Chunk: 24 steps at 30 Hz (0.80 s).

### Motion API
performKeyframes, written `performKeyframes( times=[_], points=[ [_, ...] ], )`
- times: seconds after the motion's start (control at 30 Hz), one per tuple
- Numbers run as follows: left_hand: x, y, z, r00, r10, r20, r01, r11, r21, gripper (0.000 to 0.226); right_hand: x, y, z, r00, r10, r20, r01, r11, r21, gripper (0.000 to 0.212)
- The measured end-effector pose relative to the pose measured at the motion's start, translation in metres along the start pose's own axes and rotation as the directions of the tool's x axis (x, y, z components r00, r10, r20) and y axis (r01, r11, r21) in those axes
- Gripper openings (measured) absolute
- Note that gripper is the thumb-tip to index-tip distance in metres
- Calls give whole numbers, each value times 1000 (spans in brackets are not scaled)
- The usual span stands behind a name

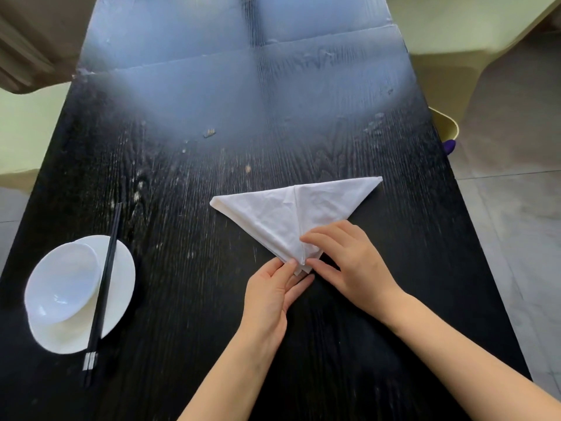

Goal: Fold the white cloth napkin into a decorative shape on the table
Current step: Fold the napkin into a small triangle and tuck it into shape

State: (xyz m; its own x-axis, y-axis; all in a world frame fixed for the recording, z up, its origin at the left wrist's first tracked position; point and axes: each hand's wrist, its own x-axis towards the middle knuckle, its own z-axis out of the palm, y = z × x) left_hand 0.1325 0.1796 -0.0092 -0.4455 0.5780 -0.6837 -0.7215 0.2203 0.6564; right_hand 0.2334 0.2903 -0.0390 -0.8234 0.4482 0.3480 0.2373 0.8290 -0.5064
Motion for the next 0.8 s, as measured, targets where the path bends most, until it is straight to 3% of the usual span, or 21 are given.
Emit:
performKeyframes(
  times=[0.2, 0.33, 0.43, 0.53, 0.6, 0.67, 0.7, 0.73, 0.8],
  points=[
    [1, -6, 8, 997, 0, -77, -1, 1000, -17, 18, -1, 3, 5, 994, -98, 43, 99, 995, -31, 10],
    [1, -8, 9, 997, 11, -81, -10, 1000, 2, 17, -1, -3, 10, 993, -114, -24, 114, 993, 3, 11],
    [-3, -3, 9, 1000, -12, -26, 12, 1000, 21, 18, -4, -3, 10, 996, -95, 3, 94, 994, 46, 13],
    [-6, 7, -1, 998, -24, -58, 39, 961, 274, 25, -8, 0, 9, 992, -95, 89, 88, 993, 75, 16],
    [-3, 16, -12, 961, 212, -177, -62, 790, 609, 25, -8, 2, 8, 988, -101, 118, 94, 993, 65, 18],
    [0, 28, -15, 805, 571, -159, -174, 484, 857, 23, -9, 2, 7, 984, -110, 140, 104, 993, 52, 21],
    [4, 33, -12, 719, 687, -102, -225, 369, 902, 25, -9, 2, 8, 981, -117, 154, 111, 993, 47, 21],
    [11, 37, -7, 668, 743, -29, -289, 295, 911, 29, -9, 2, 8, 979, -123, 164, 117, 992, 42, 20],
    [40, 38, 1, 648, 743, 171, -391, 132, 911, 41, -8, 3, 8, 976, -129, 174, 124, 992, 36, 18]
  ],
)
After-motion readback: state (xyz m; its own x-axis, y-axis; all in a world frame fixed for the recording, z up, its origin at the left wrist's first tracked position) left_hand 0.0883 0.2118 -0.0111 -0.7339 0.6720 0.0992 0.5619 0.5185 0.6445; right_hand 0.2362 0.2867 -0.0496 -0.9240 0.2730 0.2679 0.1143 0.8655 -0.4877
